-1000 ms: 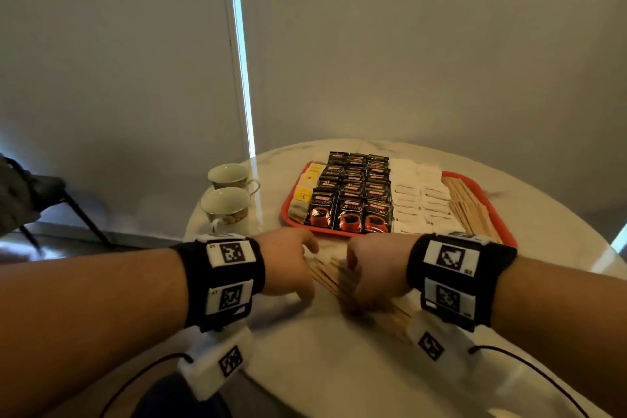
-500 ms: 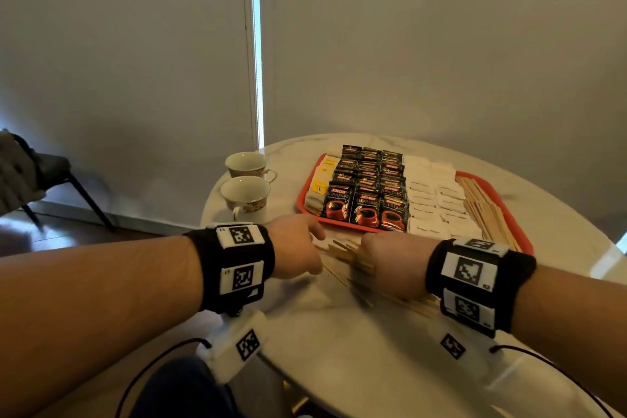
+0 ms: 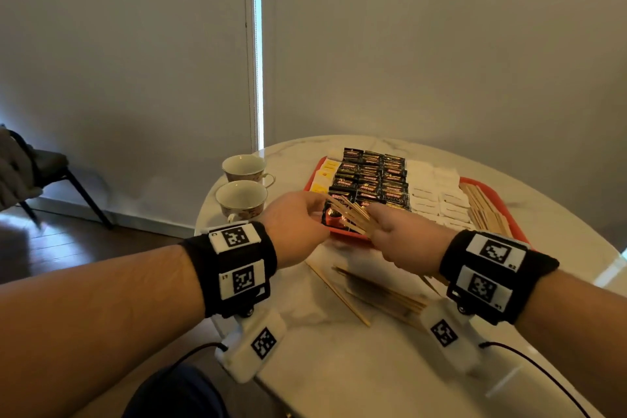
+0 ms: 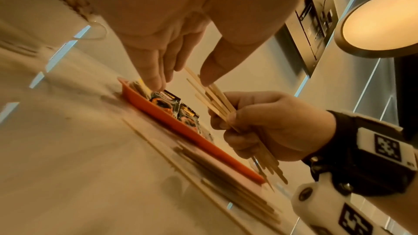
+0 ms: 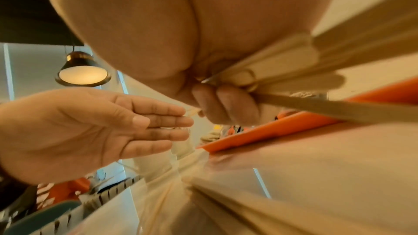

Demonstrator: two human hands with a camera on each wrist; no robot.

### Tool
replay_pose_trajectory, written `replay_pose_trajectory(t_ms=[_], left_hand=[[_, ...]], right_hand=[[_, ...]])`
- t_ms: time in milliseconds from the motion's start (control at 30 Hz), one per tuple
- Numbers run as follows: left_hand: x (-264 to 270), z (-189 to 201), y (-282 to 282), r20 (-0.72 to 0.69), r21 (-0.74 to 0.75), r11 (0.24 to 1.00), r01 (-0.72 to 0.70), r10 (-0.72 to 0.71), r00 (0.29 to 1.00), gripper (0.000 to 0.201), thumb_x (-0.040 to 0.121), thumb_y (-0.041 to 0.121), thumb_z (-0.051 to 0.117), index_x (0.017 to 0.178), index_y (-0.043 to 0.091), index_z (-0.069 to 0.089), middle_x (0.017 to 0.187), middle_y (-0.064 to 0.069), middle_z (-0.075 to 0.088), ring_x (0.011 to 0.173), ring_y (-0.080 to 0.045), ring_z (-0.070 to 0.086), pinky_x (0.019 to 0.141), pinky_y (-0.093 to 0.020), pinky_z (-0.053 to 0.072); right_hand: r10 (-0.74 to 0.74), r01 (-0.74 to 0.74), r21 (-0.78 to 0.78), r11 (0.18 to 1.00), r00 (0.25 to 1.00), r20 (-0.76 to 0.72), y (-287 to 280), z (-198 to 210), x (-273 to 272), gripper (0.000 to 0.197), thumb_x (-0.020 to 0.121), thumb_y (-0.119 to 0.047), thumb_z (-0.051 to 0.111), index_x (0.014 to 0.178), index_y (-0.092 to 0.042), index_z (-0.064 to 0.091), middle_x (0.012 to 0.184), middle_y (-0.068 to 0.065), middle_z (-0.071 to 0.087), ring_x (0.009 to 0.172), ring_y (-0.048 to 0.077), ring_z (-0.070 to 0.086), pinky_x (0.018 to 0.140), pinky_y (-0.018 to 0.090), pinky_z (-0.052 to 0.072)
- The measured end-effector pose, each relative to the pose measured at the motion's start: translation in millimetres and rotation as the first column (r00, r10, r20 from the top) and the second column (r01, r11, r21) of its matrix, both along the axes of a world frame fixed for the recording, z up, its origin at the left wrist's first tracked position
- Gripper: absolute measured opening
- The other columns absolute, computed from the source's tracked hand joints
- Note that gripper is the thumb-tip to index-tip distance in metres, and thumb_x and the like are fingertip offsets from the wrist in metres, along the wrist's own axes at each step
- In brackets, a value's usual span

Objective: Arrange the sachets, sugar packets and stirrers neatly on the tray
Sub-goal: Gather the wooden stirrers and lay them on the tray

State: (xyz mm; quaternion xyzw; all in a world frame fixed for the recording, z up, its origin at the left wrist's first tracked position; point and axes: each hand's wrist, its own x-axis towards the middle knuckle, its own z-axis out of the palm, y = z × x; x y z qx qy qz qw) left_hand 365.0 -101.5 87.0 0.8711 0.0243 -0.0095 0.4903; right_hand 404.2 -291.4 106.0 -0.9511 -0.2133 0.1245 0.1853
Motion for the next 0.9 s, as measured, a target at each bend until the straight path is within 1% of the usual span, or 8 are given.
replay_pose_trajectory(t_ms=[167, 267, 367, 500, 567, 667, 767, 900], left_hand=[[14, 10, -13, 0.172, -0.196, 0.98, -0.038, 0.073, 0.982, 0.052, 0.095, -0.003, 0.059, 0.132, 0.033, 0.049, 0.118, 0.016, 0.066, 0.099, 0.001, 0.068, 0.082, -0.013, 0.056], [20, 14, -16, 0.268, -0.15, 0.988, -0.046, 0.085, 0.96, 0.056, 0.095, -0.001, 0.062, 0.146, 0.022, 0.056, 0.122, 0.012, 0.071, 0.11, -0.002, 0.069, 0.095, -0.019, 0.055], [25, 22, -17, 0.367, -0.126, 0.991, -0.048, 0.092, 0.926, 0.04, 0.095, 0.006, 0.068, 0.13, 0.024, 0.07, 0.109, 0.014, 0.076, 0.1, 0.005, 0.07, 0.092, -0.011, 0.053], [29, 35, -19, 0.418, -0.188, 0.98, 0.061, 0.024, 0.908, 0.02, 0.096, 0.012, 0.07, 0.111, 0.021, 0.079, 0.098, 0.005, 0.08, 0.095, -0.009, 0.076, 0.092, -0.031, 0.06], [33, 38, -21, 0.391, -0.419, 0.899, 0.13, 0.05, 0.919, 0.02, 0.1, 0.018, 0.065, 0.117, 0.014, 0.076, 0.105, -0.003, 0.08, 0.1, -0.021, 0.076, 0.089, -0.038, 0.062], [42, 31, -24, 0.123, -0.815, 0.576, 0.066, 0.061, 0.99, 0.048, 0.105, 0.047, 0.051, 0.134, 0.012, 0.063, 0.12, -0.01, 0.076, 0.111, -0.03, 0.073, 0.099, -0.046, 0.058], [50, 9, -23, -0.133, -0.894, 0.446, -0.042, -0.175, 0.975, 0.084, 0.095, 0.078, 0.036, 0.138, 0.008, 0.057, 0.132, -0.019, 0.069, 0.12, -0.038, 0.068, 0.11, -0.055, 0.048], [52, -9, -26, -0.202, -0.941, 0.327, -0.093, -0.317, 0.927, 0.114, 0.083, 0.093, 0.031, 0.141, -0.003, 0.052, 0.138, -0.028, 0.062, 0.13, -0.045, 0.06, 0.116, -0.054, 0.042]], right_hand=[[-0.058, 0.151, 0.332, 0.931, 0.96, -0.273, 2, -1, 9, 0.017, 0.1, -0.015, 0.039, 0.105, -0.018, 0.055, 0.08, 0.008, 0.051, 0.059, 0.017, 0.043, 0.05, 0.03, 0.036], [0.0, 0.203, 0.458, 0.865, 0.914, -0.406, 5, -2, 9, 0.011, 0.1, -0.016, 0.045, 0.101, -0.016, 0.056, 0.071, 0.004, 0.048, 0.049, 0.011, 0.035, 0.047, 0.027, 0.025], [0.032, 0.147, 0.485, 0.862, 0.939, -0.342, 7, -1, 14, 0.016, 0.1, -0.023, 0.061, 0.106, -0.009, 0.059, 0.063, 0.002, 0.048, 0.046, 0.011, 0.036, 0.044, 0.026, 0.029], [0.0, 0.172, 0.562, 0.809, 0.956, -0.292, 8, -1, 24, 0.038, 0.1, -0.042, 0.06, 0.076, -0.013, 0.058, 0.057, 0.005, 0.045, 0.043, 0.017, 0.036, 0.044, 0.028, 0.033], [0.009, 0.209, 0.651, 0.729, 0.949, -0.315, 8, 4, 26, 0.044, 0.098, -0.048, 0.059, 0.067, -0.017, 0.053, 0.054, 0.002, 0.042, 0.043, 0.017, 0.033, 0.045, 0.028, 0.031], [0.133, 0.216, 0.862, 0.458, 0.943, -0.306, 8, 23, 26, 0.044, 0.097, -0.048, 0.06, 0.066, -0.02, 0.047, 0.055, -0.001, 0.032, 0.047, 0.016, 0.023, 0.048, 0.03, 0.02], [0.222, 0.069, 0.974, 0.215, 0.968, -0.117, 13, 42, 26, 0.051, 0.095, -0.049, 0.057, 0.057, -0.021, 0.037, 0.054, 0.001, 0.026, 0.046, 0.018, 0.02, 0.048, 0.028, 0.021], [0.194, -0.073, 0.978, 0.197, 0.98, 0.034, 26, 37, 32, 0.052, 0.095, -0.048, 0.055, 0.054, -0.02, 0.041, 0.053, 0.003, 0.03, 0.045, 0.021, 0.027, 0.046, 0.027, 0.031]])
